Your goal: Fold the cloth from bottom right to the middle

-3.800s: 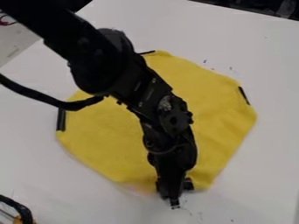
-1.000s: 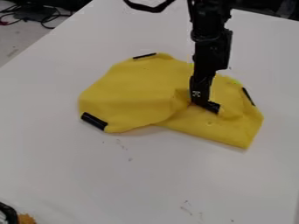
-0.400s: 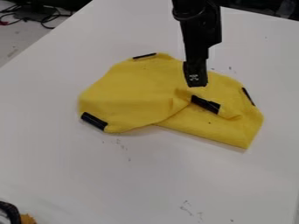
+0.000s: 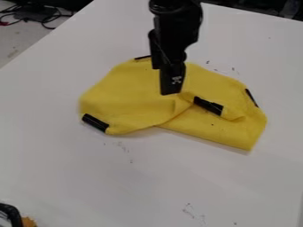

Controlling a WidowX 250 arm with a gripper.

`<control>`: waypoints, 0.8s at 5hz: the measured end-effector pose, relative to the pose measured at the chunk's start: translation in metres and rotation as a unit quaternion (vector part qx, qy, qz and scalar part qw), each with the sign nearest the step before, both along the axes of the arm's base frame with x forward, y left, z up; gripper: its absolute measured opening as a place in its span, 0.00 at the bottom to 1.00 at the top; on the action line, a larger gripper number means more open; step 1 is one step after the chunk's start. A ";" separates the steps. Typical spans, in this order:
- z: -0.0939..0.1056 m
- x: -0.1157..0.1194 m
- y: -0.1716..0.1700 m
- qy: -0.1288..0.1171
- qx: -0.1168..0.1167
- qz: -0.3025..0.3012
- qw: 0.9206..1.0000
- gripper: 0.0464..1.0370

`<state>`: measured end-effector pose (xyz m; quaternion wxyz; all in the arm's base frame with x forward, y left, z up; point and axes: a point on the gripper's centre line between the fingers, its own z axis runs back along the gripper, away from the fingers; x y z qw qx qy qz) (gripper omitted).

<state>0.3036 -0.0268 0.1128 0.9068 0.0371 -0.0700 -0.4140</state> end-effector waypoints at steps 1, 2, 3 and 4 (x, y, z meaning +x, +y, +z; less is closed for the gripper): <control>0.007 -0.026 0.041 0.034 0.015 0.081 0.996 0.96; 0.014 -0.045 0.083 0.036 0.003 0.180 0.983 0.96; 0.016 -0.052 0.123 0.036 -0.004 0.261 0.965 0.96; 0.016 -0.062 0.149 0.028 -0.008 0.377 0.926 0.96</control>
